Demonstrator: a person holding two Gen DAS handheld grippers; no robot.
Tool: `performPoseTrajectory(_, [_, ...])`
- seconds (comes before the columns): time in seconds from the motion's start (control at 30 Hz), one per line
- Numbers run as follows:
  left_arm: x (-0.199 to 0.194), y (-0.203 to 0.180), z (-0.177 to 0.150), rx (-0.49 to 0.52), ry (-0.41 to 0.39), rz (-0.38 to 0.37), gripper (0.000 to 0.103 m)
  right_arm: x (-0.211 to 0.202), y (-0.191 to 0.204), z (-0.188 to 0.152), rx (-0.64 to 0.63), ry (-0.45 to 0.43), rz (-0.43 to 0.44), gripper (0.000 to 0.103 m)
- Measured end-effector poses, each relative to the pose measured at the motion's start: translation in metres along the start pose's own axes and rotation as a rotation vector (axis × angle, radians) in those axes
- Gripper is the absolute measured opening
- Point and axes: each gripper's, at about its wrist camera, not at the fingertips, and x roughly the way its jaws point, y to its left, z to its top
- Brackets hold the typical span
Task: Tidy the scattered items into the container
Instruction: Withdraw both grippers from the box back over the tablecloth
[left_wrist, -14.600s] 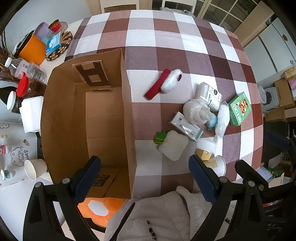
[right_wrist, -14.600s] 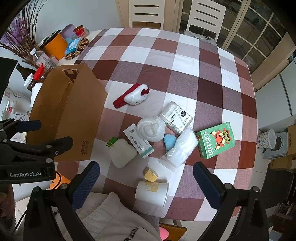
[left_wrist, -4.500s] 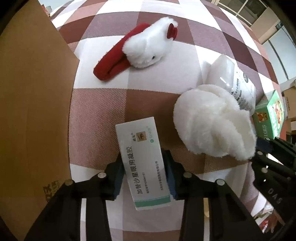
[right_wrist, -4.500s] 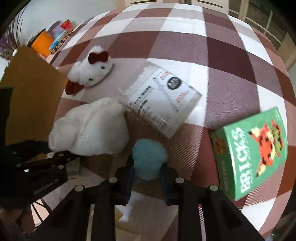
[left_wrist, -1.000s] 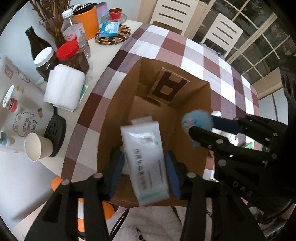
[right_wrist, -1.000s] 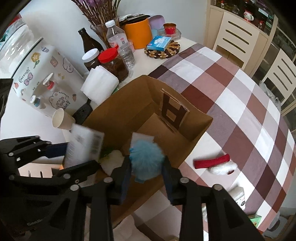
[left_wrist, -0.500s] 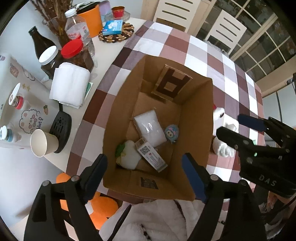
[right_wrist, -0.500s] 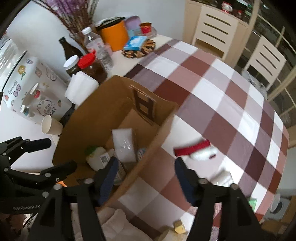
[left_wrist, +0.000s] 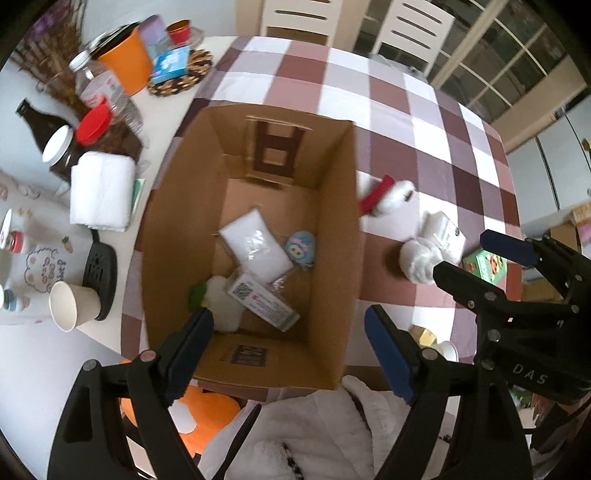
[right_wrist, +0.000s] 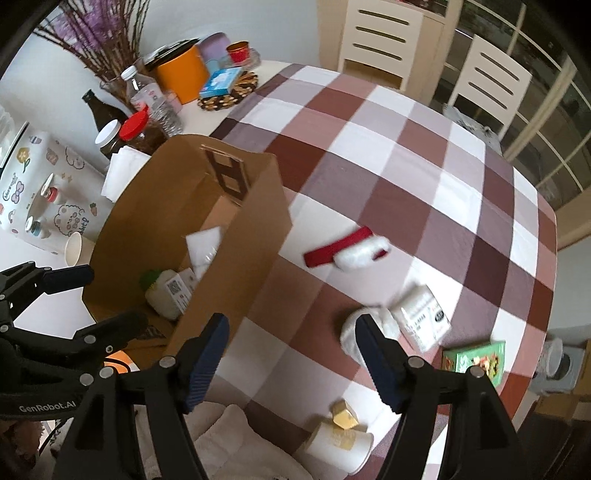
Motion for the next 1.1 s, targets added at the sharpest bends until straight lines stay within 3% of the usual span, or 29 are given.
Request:
performPoseTrajectory(0.73, [0.025,-0.112,0.003,0.176,0.044,-0.016,0.085,-0.015,-0.109,-0.062,0.23,-0.015,-0.049,0.073])
performPoseTrajectory(1.1, [0.079,-0.182,0.016,0.254,0.084,-0.058,0.085,-0.003,-0.168,-0.109,0.371,0.013,-0.075,0.073])
